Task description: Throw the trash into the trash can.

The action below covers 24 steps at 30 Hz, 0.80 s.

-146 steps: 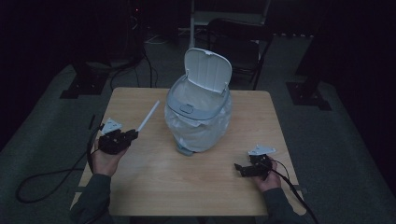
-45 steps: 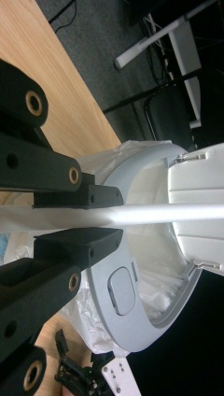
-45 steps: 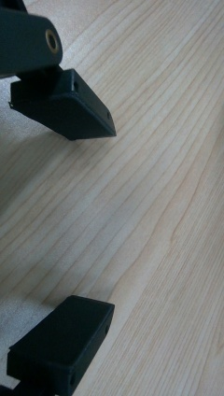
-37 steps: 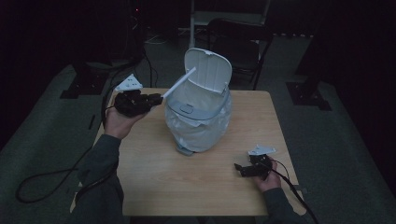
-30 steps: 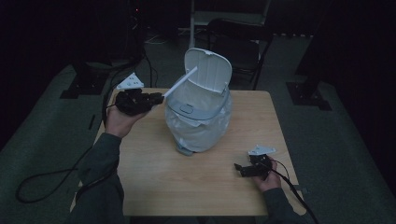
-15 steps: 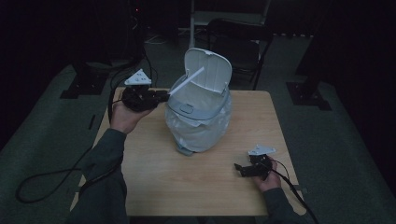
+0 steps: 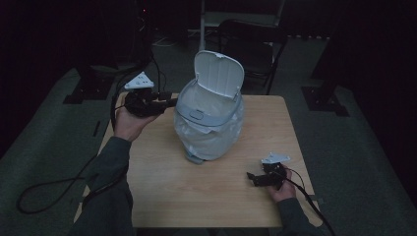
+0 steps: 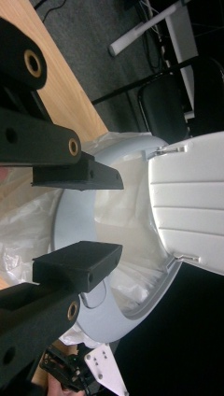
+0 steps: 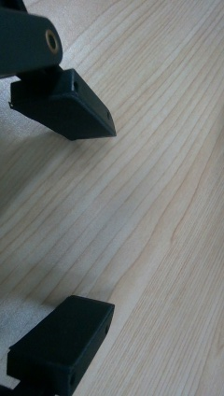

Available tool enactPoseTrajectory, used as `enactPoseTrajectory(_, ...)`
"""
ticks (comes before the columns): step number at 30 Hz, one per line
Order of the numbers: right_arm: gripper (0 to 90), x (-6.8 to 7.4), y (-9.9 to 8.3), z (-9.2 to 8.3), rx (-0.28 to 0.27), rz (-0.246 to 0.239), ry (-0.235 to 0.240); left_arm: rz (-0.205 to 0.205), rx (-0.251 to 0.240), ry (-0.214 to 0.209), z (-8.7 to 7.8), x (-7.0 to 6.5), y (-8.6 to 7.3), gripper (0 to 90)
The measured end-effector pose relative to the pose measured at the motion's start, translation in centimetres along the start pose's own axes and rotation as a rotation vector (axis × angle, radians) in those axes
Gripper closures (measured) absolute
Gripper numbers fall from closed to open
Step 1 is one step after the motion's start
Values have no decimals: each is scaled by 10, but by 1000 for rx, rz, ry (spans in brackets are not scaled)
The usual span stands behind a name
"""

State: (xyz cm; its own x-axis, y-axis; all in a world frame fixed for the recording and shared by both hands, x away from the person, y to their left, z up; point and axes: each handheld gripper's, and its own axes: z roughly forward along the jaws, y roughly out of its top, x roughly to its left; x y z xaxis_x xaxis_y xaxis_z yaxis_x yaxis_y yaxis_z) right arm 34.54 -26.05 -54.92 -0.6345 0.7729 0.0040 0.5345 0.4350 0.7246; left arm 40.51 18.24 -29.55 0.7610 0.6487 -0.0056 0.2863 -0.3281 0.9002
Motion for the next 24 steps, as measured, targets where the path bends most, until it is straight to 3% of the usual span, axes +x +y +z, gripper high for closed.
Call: enactPoseTrajectory(24,128,0,0,0,0,1,0,-36,-5,36,-15,8,-17,641)
